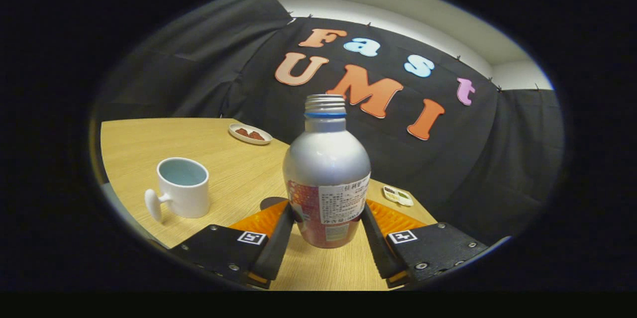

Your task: Take the bottle from table, then pour the juice into the cup, finally place the bottle on the coaster

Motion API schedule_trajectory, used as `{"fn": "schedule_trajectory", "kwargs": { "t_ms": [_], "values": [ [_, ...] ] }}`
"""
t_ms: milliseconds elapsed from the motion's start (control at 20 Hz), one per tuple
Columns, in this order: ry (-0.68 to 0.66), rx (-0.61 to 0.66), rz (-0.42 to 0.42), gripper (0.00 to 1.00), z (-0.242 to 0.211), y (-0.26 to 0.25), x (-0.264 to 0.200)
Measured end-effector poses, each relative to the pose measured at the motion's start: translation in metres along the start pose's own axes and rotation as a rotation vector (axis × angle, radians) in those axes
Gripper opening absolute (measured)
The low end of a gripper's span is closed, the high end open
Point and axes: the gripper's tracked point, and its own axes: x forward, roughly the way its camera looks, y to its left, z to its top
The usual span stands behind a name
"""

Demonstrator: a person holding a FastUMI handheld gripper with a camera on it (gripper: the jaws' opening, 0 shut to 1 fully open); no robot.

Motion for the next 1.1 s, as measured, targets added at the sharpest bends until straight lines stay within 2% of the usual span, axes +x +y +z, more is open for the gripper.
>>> {"fn": "schedule_trajectory", "kwargs": {
  "t_ms": [350, 1100],
  "values": [
    [-0.008, -0.163, 0.009, 0.74, 0.006, 0.022, 0.010],
    [-0.067, -0.662, -0.044, 0.74, 0.017, 0.037, 0.023]
  ]
}}
